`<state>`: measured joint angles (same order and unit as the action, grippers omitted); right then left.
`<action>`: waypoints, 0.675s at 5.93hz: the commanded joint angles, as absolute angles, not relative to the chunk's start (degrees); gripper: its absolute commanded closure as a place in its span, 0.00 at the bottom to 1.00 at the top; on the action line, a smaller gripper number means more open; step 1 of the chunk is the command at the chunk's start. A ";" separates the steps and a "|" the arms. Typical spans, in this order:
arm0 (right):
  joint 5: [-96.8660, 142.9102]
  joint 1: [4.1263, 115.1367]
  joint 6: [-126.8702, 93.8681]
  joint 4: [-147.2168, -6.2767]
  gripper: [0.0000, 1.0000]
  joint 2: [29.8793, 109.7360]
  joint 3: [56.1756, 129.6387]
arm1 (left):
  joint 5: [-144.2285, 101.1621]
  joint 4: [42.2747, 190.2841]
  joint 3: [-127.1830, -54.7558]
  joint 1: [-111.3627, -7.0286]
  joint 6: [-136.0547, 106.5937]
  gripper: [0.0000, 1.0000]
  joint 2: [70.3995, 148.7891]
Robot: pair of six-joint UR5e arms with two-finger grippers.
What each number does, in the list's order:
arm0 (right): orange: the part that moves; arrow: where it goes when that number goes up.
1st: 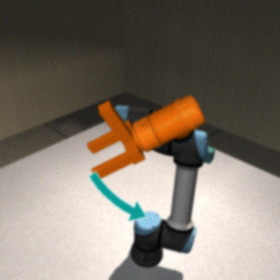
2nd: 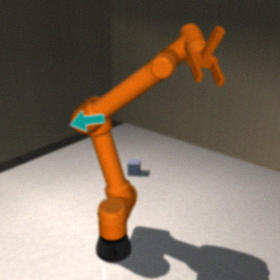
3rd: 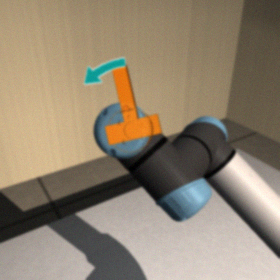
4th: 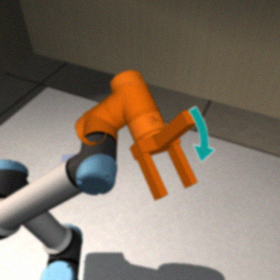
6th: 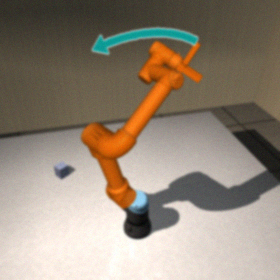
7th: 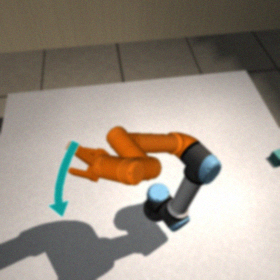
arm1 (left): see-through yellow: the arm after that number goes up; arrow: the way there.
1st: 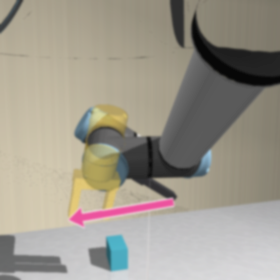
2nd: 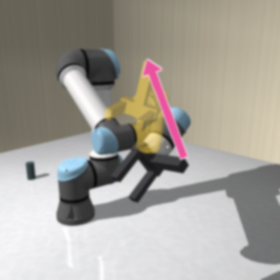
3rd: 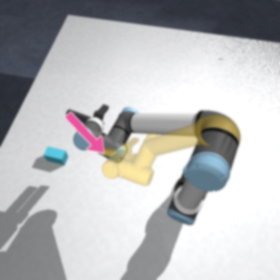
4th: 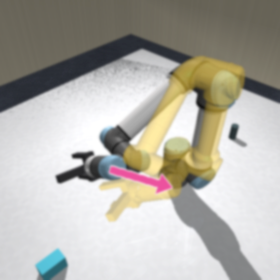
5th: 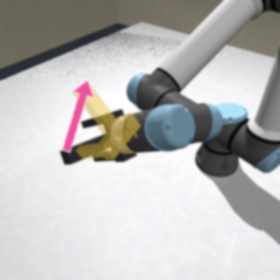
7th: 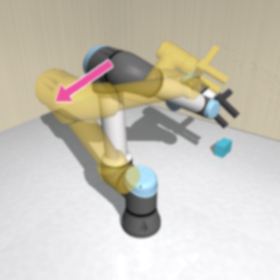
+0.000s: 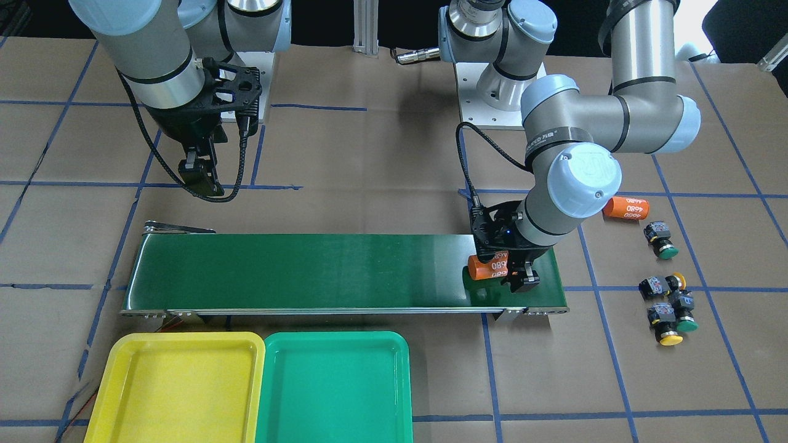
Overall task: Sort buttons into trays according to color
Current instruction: 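Open the left gripper and raise it off the cell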
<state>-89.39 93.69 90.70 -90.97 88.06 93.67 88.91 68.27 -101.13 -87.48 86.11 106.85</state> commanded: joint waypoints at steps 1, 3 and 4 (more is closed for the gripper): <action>-89.47 93.69 90.26 -91.05 0.00 88.07 93.60 | 89.55 71.08 -101.51 -80.13 89.70 0.02 104.26; -91.04 93.69 90.26 -92.71 0.00 88.15 93.69 | 92.46 71.73 -106.92 -70.89 103.12 0.02 101.87; -91.14 93.69 90.18 -92.81 0.00 88.15 93.78 | 94.38 70.24 -109.14 -64.84 107.79 0.02 101.43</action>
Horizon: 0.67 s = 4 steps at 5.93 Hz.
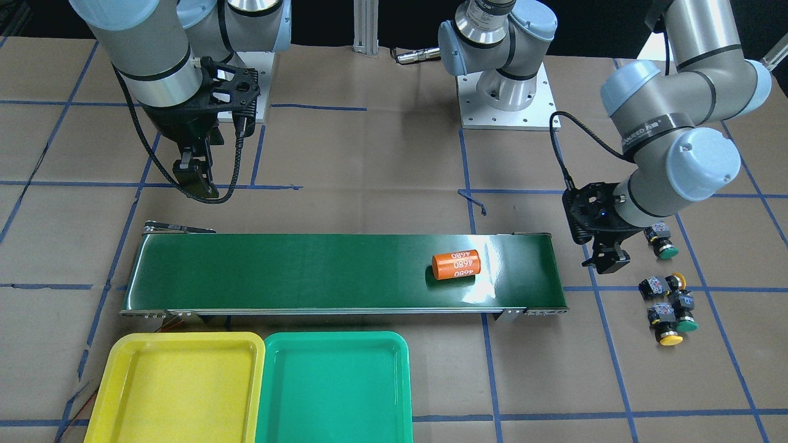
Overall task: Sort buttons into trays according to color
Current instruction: 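Open the left gripper and raise it off the cell, then move the left gripper to the second orange cell and grasp it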
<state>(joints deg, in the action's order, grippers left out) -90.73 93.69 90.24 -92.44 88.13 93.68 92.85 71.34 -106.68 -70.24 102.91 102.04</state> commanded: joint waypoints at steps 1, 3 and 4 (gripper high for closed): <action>-91.14 93.60 90.26 -92.81 0.00 88.15 93.69 | 97.09 70.40 -109.94 -62.60 113.50 0.02 100.03; -91.05 93.69 90.26 -93.07 0.00 88.15 93.78 | 98.79 67.18 -115.63 -54.63 120.20 0.02 99.40; -91.05 93.69 90.26 -93.16 0.00 88.07 93.78 | 98.88 65.41 -117.75 -52.49 122.15 0.02 98.97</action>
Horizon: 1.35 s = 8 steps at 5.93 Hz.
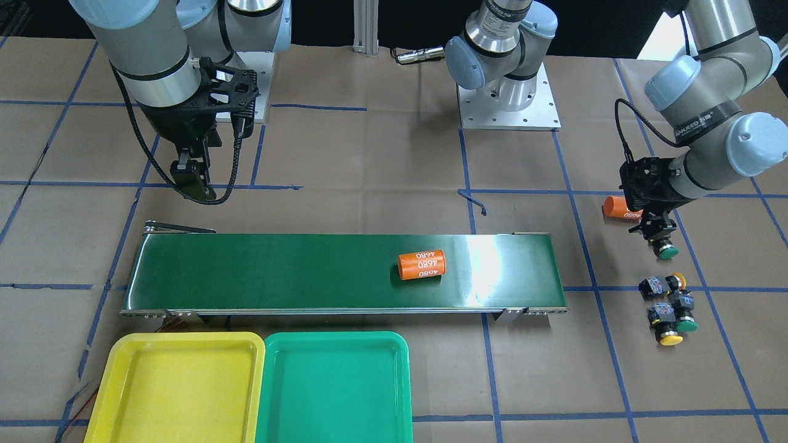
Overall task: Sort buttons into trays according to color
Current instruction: 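Move the left gripper to the second orange cell and grasp it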
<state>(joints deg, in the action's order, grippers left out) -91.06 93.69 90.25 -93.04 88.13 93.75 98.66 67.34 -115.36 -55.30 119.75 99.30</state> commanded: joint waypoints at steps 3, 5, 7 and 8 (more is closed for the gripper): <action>-91.05 93.69 90.26 -93.16 0.00 88.15 93.78 | 100.63 65.13 -118.39 -50.02 125.75 0.02 100.80; -91.05 93.69 90.35 -93.16 0.00 88.15 93.78 | 100.64 64.86 -118.47 -48.69 128.40 0.02 101.86; -91.05 93.69 90.35 -93.16 0.00 88.15 93.78 | 100.63 62.50 -117.78 -48.78 130.86 0.03 105.97; -91.05 93.69 90.44 -93.16 0.00 88.07 93.78 | 100.37 62.32 -118.38 -48.69 131.30 0.07 105.82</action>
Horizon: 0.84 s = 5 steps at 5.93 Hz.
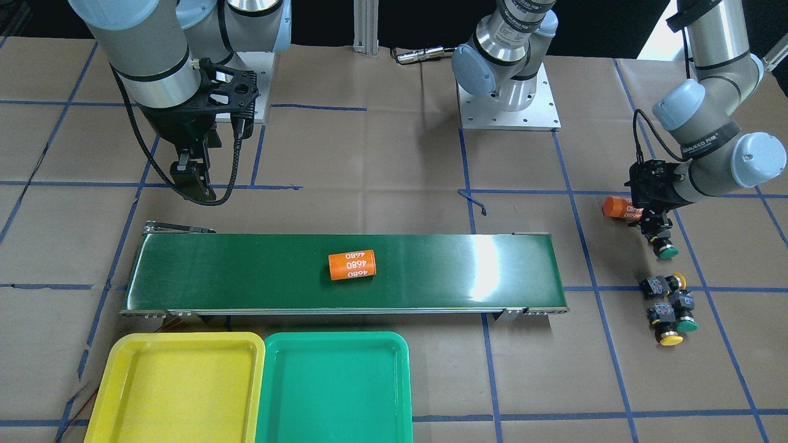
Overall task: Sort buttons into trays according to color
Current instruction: 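Move the left gripper to the second orange cell and grasp it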
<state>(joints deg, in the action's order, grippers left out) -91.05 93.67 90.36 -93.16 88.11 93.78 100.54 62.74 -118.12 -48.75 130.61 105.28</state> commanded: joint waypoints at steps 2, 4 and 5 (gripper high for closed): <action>-91.05 93.60 90.53 -93.16 0.00 88.07 93.78 | 99.93 61.70 -118.04 -48.60 132.63 0.88 106.70; -91.05 93.60 90.53 -93.16 0.00 88.07 93.78 | 96.10 61.26 -116.90 -49.39 131.76 1.00 105.74; -91.05 93.60 90.53 -93.16 0.00 88.07 93.78 | 90.93 61.87 -115.59 -50.00 131.49 1.00 105.12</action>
